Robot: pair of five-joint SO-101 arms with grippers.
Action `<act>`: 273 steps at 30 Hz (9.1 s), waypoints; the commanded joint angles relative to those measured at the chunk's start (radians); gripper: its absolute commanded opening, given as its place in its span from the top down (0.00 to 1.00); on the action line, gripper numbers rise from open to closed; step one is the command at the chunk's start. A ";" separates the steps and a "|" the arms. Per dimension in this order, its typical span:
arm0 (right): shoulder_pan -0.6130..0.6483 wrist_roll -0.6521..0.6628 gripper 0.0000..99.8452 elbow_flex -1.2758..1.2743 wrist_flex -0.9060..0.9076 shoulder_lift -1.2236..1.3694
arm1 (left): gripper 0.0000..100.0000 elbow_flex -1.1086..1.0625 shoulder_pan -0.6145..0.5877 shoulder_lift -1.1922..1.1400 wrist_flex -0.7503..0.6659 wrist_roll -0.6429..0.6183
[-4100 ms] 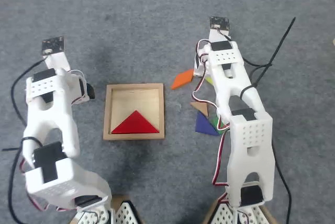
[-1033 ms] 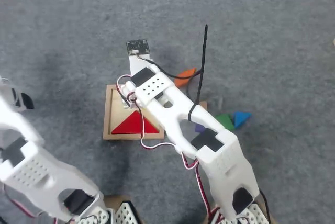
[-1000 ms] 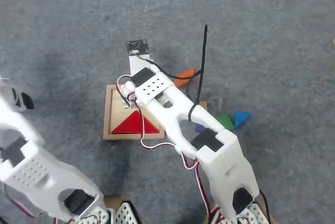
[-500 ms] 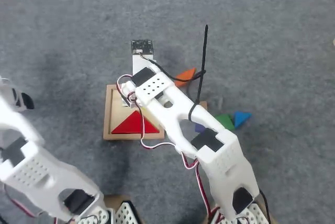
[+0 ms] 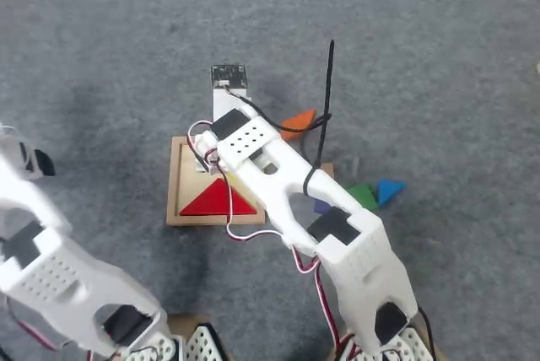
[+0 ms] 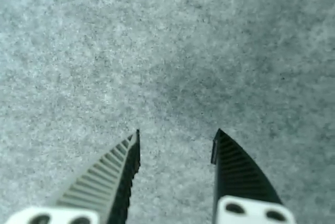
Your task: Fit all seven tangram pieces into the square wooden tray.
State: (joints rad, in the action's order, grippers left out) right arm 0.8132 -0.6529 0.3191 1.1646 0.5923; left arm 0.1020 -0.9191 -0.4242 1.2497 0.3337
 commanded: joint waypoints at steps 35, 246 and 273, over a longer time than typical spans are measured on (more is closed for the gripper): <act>0.097 0.029 0.63 0.009 -0.005 0.041 | 0.78 0.044 0.006 0.029 0.012 0.005; -0.407 -0.014 0.76 -0.130 -0.338 0.007 | 0.78 -0.700 0.433 0.322 -0.307 -0.310; -0.542 0.229 0.97 -0.021 -0.018 -0.091 | 0.78 -0.711 0.433 0.327 -0.311 -0.310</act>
State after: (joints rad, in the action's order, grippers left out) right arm 0.2148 -0.3951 0.2409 1.1354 0.6030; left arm -0.6084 -0.4895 -0.1082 0.9505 0.0146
